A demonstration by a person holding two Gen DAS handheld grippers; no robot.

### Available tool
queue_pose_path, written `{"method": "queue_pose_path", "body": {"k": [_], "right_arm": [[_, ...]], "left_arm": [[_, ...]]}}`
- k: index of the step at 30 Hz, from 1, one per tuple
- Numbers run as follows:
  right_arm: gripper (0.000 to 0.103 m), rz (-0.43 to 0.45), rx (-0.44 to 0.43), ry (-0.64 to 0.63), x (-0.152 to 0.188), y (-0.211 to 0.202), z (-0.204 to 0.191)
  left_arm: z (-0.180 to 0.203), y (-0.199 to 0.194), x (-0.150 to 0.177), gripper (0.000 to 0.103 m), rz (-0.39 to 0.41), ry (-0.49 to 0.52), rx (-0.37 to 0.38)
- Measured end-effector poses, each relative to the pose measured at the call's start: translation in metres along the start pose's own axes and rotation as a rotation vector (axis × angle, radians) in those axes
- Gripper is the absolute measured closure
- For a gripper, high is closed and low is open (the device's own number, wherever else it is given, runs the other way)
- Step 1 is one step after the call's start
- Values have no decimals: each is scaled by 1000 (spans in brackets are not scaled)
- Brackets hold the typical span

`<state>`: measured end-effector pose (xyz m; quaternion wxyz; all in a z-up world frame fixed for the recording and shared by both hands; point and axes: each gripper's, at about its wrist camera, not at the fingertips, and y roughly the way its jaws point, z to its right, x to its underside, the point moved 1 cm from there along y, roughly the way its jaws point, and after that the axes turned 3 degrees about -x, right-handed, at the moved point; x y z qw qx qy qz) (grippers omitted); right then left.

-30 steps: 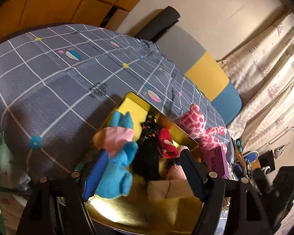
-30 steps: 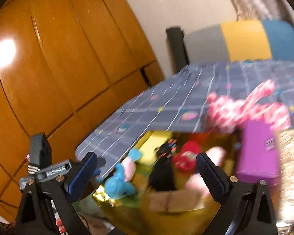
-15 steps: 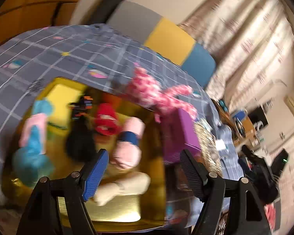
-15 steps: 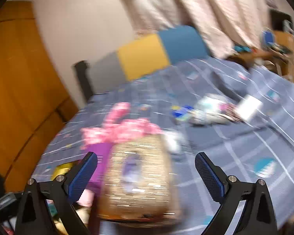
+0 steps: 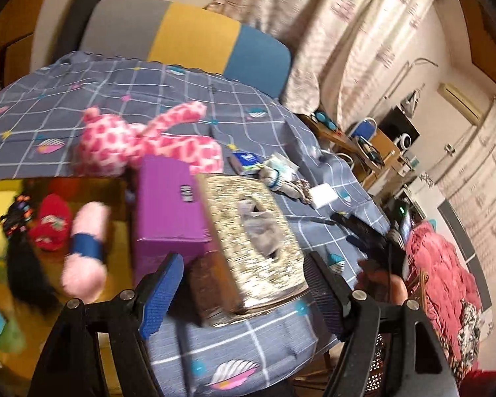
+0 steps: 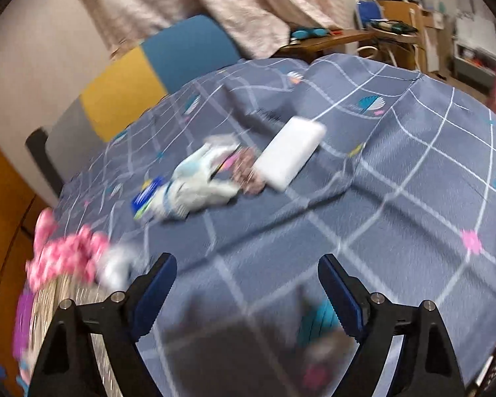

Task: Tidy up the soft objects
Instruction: 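Move both tools back to the pile of soft items, then grasp the white foam block with the right gripper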

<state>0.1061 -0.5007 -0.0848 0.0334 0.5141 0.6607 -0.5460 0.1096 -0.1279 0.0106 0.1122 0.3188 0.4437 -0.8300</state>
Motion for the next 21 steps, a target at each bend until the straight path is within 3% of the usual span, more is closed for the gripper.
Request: {"method": "queue_pose_path", "body": {"k": [7,15,16,19,21], "right_arm": [[16,46,95,103,-72,56,18],[21,-40,242,187,-117,127,27],[24,-49,263,166,-118,132,25],[52,-98,294,81,-118,147,25],[58,-91,252,74,-116,143,33]], "left_arm": [[35,22,-20,27,-20,55,-11],[67,36,-45,27,-20,123,-30],[69,38,-48,27,-22,126,-31],[80,48,-58,27,-33,136,-32],[88,56,-65,27,-41,132,-21]]}}
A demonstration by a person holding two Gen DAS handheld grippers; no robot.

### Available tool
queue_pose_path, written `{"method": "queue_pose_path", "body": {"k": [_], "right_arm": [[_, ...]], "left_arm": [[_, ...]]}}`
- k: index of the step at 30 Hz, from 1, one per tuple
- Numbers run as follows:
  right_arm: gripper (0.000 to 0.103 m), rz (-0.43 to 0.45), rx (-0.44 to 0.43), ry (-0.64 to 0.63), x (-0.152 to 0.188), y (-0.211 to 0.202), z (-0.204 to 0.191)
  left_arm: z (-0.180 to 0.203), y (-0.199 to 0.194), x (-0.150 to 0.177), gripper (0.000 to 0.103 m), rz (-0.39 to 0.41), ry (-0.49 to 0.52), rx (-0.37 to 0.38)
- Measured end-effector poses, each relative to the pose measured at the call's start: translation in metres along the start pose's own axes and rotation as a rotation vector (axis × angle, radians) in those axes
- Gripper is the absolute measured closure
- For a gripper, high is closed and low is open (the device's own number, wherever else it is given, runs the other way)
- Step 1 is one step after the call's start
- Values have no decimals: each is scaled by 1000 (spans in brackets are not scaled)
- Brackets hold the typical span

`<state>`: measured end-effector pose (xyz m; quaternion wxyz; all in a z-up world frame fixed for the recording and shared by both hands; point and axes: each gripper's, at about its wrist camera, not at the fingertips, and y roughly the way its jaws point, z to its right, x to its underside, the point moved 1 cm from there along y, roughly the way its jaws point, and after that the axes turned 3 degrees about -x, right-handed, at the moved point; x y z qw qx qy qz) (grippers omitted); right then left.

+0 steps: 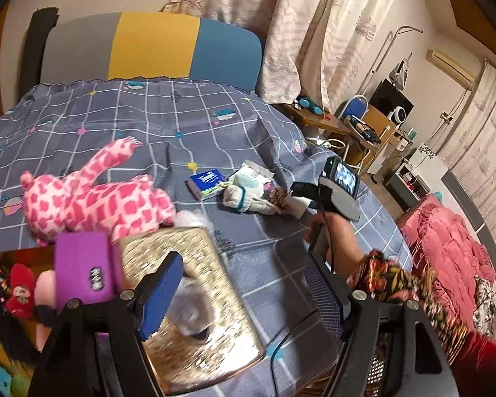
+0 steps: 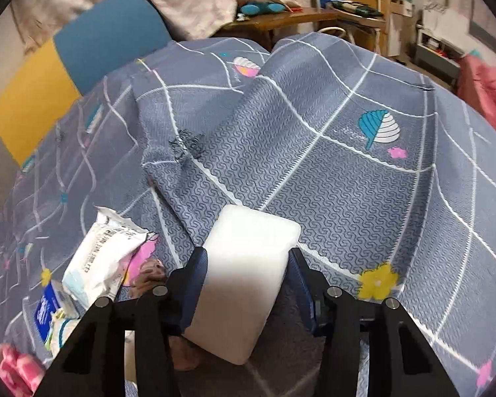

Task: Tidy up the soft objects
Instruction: 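Grasp the white foam block with the right gripper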

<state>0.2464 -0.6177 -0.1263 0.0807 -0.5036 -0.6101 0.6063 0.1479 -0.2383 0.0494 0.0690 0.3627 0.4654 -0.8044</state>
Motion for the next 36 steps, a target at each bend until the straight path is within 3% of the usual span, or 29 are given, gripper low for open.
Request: {"method": "queue_pose_path", "body": {"k": [2,5,8,11,15,17,20,22,26,27,28,36], "right_arm": [[75,11,-34,5,1,-9,12],[86,30,-105,14,6,-27,30],[95,48,-160,-3,18,-44,44],[95,40,-200,34,29,-50,58],[85,21,-227,80,30,-43,61],[52,10,-221,88,25,-36,52],[35,26,-217,99,16,-31,26],[19,14,-130,72,10,-22,9],[20,-62,46,-29,4,10,-15],[27,-54,65,-47,6,11,-15],[42,-33,76,-69,7,8,-15],[45,75,-153,27,17,-46,38]], "left_arm": [[9,8,-7,27,-12,6,22],[26,24,-20,27,-34,15,51],[42,42,-30,27,-60,22,66],[53,63,-42,27,-84,11,65],[59,84,-55,27,-85,-10,21],[61,91,-60,27,-79,-5,-18],[56,97,-66,27,-73,-13,-53],[50,100,-69,27,-70,-21,-78],[37,111,-76,27,-94,-51,-111],[34,113,-78,27,-100,-57,-113],[33,116,-79,27,-105,-63,-114],[34,161,-81,26,-172,-125,-114]]}}
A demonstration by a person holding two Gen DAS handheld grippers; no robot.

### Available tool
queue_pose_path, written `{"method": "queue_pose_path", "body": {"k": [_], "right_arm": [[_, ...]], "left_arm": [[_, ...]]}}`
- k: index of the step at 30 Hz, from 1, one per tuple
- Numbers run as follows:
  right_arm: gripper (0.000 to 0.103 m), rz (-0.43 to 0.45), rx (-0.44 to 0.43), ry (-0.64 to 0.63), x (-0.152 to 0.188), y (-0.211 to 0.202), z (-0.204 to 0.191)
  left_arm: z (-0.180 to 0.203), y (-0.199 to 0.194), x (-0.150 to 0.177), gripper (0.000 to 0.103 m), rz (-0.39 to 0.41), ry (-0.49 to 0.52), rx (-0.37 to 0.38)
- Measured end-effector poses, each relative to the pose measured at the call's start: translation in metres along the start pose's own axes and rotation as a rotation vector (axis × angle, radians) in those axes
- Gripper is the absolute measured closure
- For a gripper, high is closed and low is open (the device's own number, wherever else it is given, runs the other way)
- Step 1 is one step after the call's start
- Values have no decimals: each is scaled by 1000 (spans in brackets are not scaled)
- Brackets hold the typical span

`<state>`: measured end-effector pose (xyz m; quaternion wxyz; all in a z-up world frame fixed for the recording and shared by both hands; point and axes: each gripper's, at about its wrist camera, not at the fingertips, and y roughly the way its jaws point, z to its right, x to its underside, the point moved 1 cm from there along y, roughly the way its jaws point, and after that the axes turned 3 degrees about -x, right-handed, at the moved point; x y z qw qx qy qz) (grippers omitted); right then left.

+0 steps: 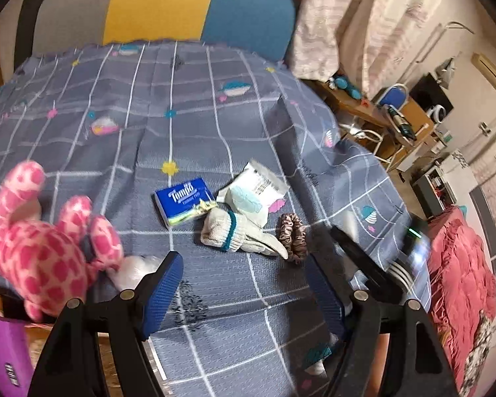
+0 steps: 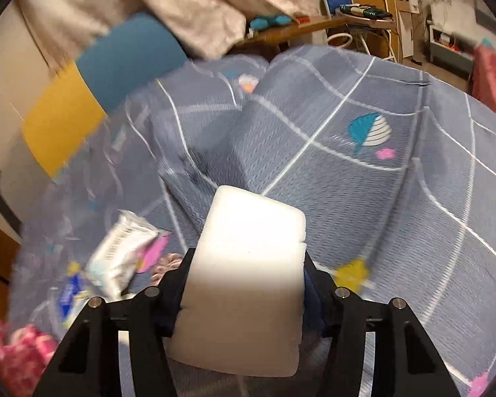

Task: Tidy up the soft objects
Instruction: 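Grasp the white foam block with the right gripper, then grasp the white knitted glove with the left gripper while the right holds the foam block, then carry the glove with the left and the foam block with the right toward the tray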

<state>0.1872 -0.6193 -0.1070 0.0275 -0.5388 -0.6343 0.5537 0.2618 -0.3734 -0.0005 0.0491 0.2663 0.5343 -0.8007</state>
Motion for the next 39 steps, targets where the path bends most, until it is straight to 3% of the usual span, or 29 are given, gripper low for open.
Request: {"method": "queue_pose_path", "body": {"k": [4,8,12,15,19,24,29,32,39], "right_arm": [[45,79,-85,35,19,-42,18],[45,92,-133,2,58,-57,18],[45,100,-155,-79,86,-55,3],[45,116,-162,-139,102,-55,-3],[45,114,-158,-143,108,-49,-7],[45,101,-148,-135,111,-44,-3],[44,88,-156,-92,112,-39,5],[45,93,-159,-86,113,-39,5],[45,101,-142,-90,114,-40,4]], "left_arm": [[6,35,-5,26,-66,-54,-5],[18,69,-11,26,-95,-11,-54],[20,102,-14,25,-117,33,-129],[17,116,-15,20,-135,39,-141],[13,133,-16,20,-153,34,-165],[16,158,-13,20,-186,107,-210],[16,156,-12,49,-172,96,-178],[15,147,-9,55,-178,81,-166],[15,103,-1,57,-114,52,-109]]}}
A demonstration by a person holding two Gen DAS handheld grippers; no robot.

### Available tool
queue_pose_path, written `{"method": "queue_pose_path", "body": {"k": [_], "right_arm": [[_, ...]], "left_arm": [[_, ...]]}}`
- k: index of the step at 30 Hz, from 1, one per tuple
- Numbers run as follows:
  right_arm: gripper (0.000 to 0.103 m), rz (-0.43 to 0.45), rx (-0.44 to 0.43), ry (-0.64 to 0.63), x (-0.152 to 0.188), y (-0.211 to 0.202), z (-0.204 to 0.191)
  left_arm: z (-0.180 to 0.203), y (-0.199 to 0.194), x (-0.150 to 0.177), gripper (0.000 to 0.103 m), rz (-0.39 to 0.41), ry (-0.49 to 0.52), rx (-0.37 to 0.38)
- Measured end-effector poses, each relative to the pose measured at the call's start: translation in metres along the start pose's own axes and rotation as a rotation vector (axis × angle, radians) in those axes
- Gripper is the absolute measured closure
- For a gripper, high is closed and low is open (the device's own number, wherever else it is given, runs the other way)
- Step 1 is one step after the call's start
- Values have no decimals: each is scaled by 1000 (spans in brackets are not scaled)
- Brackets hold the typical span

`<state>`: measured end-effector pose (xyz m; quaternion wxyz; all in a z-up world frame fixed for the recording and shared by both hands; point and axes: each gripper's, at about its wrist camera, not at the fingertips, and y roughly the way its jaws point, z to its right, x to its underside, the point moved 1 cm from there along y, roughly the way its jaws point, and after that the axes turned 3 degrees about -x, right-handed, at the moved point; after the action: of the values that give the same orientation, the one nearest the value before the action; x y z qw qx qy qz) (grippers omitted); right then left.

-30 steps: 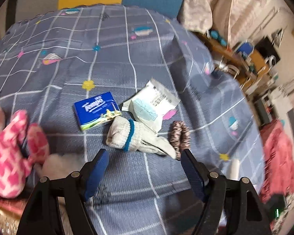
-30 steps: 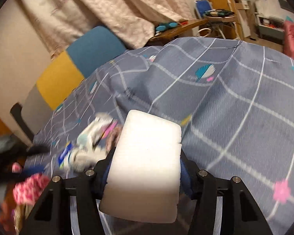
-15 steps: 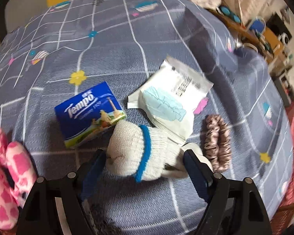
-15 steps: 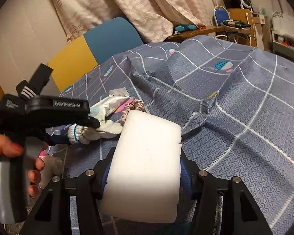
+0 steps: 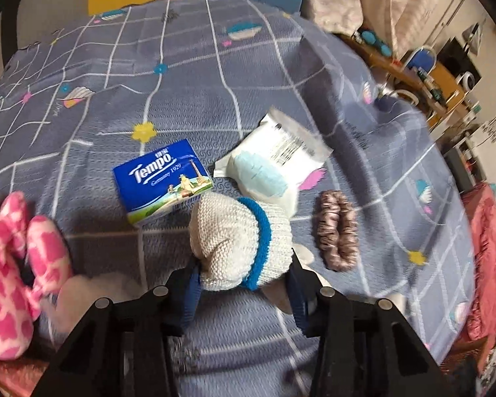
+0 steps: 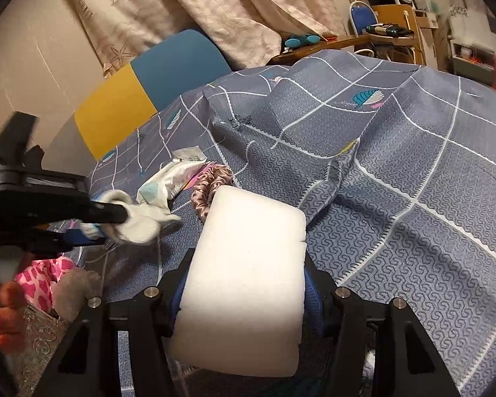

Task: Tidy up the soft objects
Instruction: 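Carry the glove with the left and the foam block with the right toward the tray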

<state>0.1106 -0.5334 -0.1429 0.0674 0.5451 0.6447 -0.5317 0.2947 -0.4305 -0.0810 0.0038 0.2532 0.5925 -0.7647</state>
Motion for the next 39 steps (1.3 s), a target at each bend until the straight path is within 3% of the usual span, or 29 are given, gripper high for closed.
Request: {"method": "queue_pose_path", "body": {"k": [11,18,25,31,39], "right_arm": [[45,-4,57,-35,0,2,-5],[44,-11,85,-60,0,4,-8],[44,-23,127,-95,1,6,-14],[45,-22,165,-127,2,6,-20],[45,96,230,-264,5,-19,-48]], "left_arm": [[-11,-109,41,57,119,18,172],[-37,-179,85,57,240,44,227],[-88,-225,126,56,340,33,222],[-162,-243,155,56,365,-112,208],[-262,-253,199,56,368,-281,116]]}}
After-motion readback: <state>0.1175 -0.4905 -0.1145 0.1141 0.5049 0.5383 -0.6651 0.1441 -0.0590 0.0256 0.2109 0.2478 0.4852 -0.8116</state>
